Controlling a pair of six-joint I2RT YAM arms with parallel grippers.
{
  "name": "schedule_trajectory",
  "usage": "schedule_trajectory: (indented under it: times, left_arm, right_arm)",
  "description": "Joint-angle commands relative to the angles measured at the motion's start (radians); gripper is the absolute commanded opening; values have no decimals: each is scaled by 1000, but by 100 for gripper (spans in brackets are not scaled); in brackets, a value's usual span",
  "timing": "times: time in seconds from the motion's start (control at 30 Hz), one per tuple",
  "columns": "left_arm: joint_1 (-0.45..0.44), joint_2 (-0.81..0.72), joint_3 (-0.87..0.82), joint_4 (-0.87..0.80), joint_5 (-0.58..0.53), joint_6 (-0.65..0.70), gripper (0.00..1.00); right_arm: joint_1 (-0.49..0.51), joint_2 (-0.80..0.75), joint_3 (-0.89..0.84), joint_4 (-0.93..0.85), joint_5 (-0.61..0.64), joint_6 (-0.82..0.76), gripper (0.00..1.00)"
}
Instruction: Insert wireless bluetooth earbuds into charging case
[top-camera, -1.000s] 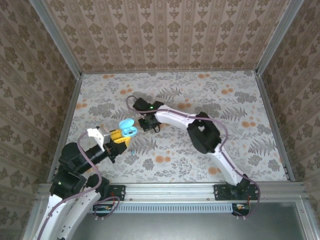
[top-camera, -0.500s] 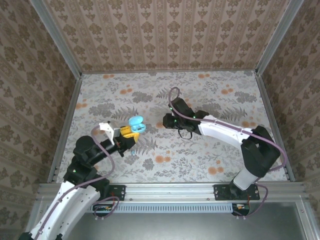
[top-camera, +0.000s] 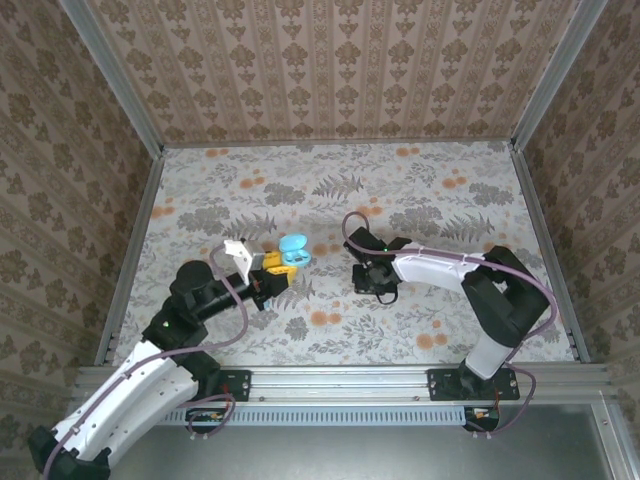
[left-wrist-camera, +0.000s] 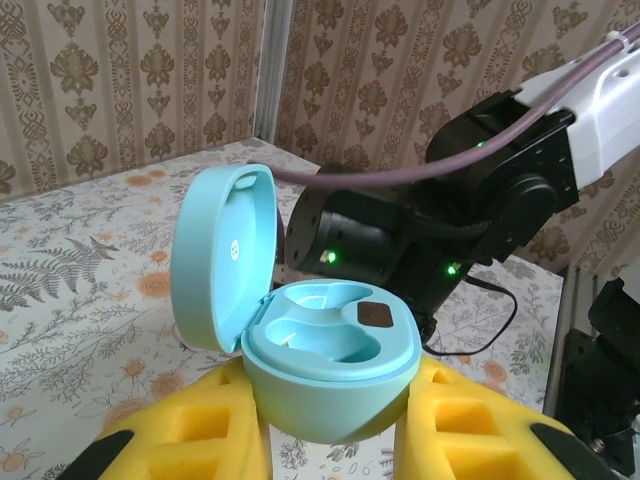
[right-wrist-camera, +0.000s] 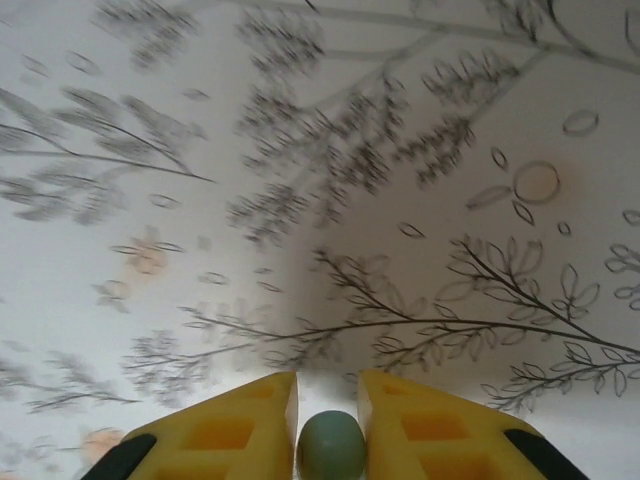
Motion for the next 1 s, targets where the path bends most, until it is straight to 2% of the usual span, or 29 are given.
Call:
schedule_trajectory:
  times: [0.0,0.1,0.23,0.33,0.43,0.6,0.7,0.97]
  left_arm:
    - [-17,8,-6,53,-26,31,18]
    - [-23,7,-11,55,-34,34,18]
    - [-27,0,-15,53,-36,37,18]
    - [-29,-10,-15,42,-36,41,18]
    - [-31,-20,-15,31,-36,43,18]
    - [-32,-35,-18,22,-42,44,18]
    - [-33,-42,-18,15,-47,45,18]
    - [-35,-45,-12,-9,-54,49,18]
  right_arm:
    - [2,40,14,-103,15,-1,27]
    - [1,56,45,-147,15,-10,31]
    - [-10,35,92,-210,-15,-38,42]
    - [-19,-1,158,-288,-32,-115,45]
    - [-20,-8,260,-417,-24,-241,45]
    - [-11,47,387,-599,36,-449,39]
    - [-6,99,412,-648,63,-471,38]
    - [48,190,446,-628,73,-484,36]
